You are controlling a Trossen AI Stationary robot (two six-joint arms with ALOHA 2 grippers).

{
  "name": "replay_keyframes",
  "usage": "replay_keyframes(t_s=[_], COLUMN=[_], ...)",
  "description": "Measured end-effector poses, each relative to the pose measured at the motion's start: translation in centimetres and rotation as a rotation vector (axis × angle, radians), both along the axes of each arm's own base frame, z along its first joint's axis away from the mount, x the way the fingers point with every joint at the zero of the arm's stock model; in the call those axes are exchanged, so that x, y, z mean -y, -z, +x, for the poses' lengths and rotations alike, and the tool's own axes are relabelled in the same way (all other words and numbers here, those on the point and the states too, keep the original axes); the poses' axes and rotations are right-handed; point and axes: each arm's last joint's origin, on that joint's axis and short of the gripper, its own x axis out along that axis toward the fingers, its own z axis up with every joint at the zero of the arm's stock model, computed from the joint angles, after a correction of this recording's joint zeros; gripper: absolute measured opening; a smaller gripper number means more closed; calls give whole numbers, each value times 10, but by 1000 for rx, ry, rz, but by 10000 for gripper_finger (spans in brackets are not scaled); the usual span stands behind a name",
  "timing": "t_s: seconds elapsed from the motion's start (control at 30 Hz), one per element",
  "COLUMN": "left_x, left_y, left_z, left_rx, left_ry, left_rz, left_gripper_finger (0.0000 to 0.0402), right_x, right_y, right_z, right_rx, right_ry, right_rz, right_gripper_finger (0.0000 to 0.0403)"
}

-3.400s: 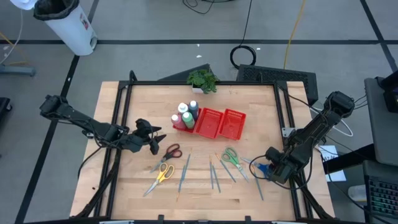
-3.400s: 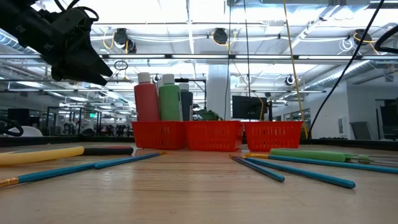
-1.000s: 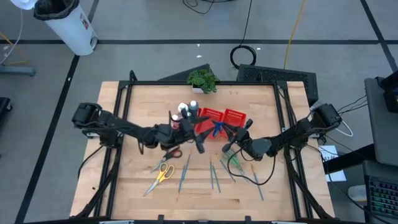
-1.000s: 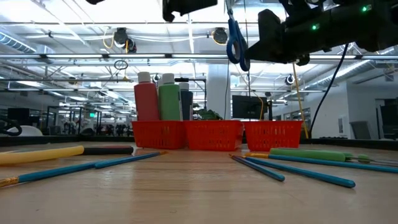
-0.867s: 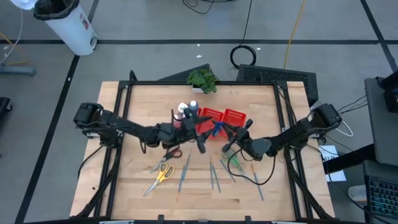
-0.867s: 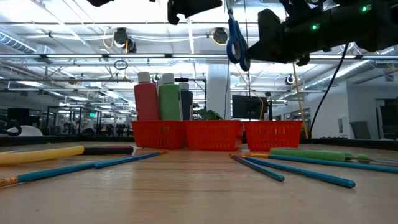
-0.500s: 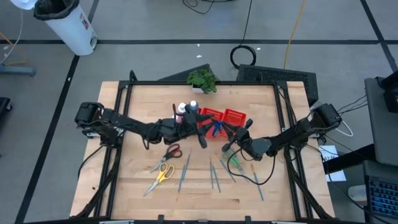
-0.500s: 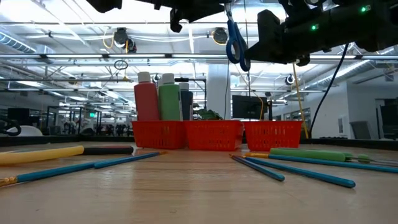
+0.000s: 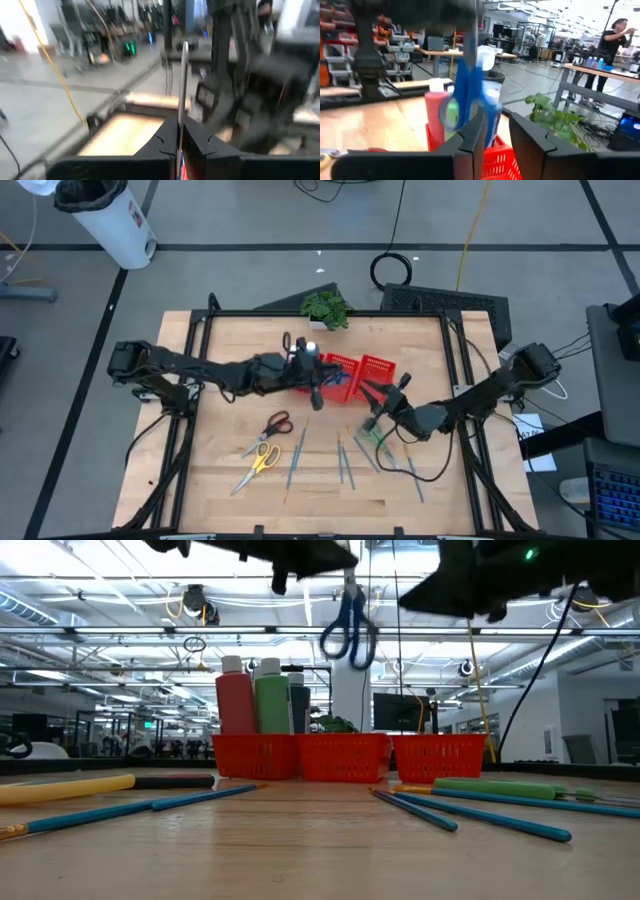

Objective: Pick & Place Paint Supplies
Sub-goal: Put the blue scissors into the middle red bin

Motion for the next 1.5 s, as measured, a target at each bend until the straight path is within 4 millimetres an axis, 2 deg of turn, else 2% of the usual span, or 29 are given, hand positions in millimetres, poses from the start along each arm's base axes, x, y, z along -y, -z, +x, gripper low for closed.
replay_keyframes(t_s=[0.2, 0.53, 0.77, 0.93, 1.37, 1.5], left_x=[-32, -54, -59, -61, -62, -60], left_y=[24, 54, 75, 81, 83, 84], left_z=[8, 22, 29, 31, 30, 30], left_rx=[-92, -133, -165, -181, -192, -210], left_ry=[53, 92, 89, 80, 52, 60], left_rz=[-117, -162, -186, -195, -304, -266], left_gripper_finger=[5, 7, 6, 12, 6, 26], right_x=[-2, 1, 3, 3, 3, 3], right_y=[-17, -11, -11, -10, -9, -10], right_z=[-15, -17, -16, -16, -16, -16], right_rx=[-22, -85, -82, -88, -93, -92], right_ry=[-33, -25, -18, -18, -18, -18], right_rz=[-10, -6, 1, 0, -2, -2], right_gripper_finger=[77, 73, 72, 71, 66, 64])
